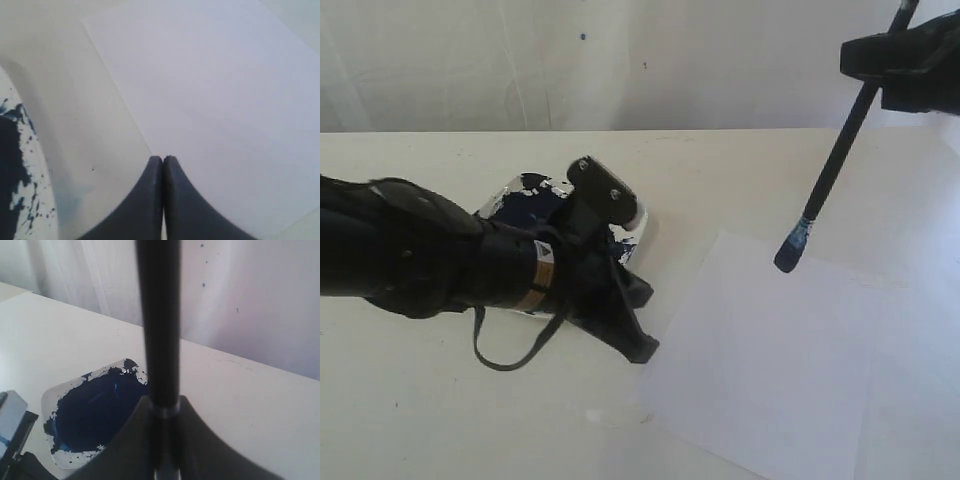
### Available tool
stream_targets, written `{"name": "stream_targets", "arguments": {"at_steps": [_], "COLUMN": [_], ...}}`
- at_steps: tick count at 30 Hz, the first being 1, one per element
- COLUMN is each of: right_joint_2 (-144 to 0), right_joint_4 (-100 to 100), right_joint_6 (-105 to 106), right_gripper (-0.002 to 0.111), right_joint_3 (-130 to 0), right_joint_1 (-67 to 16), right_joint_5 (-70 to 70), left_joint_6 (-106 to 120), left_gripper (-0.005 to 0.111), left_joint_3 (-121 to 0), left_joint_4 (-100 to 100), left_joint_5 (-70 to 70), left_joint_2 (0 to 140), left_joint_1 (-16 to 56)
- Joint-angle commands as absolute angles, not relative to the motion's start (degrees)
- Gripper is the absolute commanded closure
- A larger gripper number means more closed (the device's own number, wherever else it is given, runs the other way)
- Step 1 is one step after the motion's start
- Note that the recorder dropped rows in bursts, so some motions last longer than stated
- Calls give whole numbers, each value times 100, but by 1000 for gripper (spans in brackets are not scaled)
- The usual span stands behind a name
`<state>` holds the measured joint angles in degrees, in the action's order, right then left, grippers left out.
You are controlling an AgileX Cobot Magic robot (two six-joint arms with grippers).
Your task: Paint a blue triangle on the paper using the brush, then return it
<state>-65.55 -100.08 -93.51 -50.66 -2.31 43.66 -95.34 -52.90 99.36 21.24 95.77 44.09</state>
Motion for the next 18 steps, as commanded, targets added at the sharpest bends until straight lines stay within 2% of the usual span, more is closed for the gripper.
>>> {"name": "stream_targets", "arguments": {"at_steps": [1,12,18], "right_joint_2": [-6557,-6557,-6758], "right_joint_4": [-9995,-9995,-9995], "right_joint_6": [-9226,-9036,-9003], "right_gripper": [108,108,108], "right_joint_3": [-4859,-4791,-4791], "right_joint_1": [-203,-227,-227], "right_joint_5": [4344,4276,4362], "left_joint_6": [-9510,-9322,-9261], "left_gripper": [107,107,107], "left_joint_3": [-5602,-5747,-5747], "left_joint_4": [9909,9779,9780], "left_joint_5": [2246,3137,3166], "left_joint_2": [10151,10825,10854], "left_joint_1": [4538,4542,4542]}}
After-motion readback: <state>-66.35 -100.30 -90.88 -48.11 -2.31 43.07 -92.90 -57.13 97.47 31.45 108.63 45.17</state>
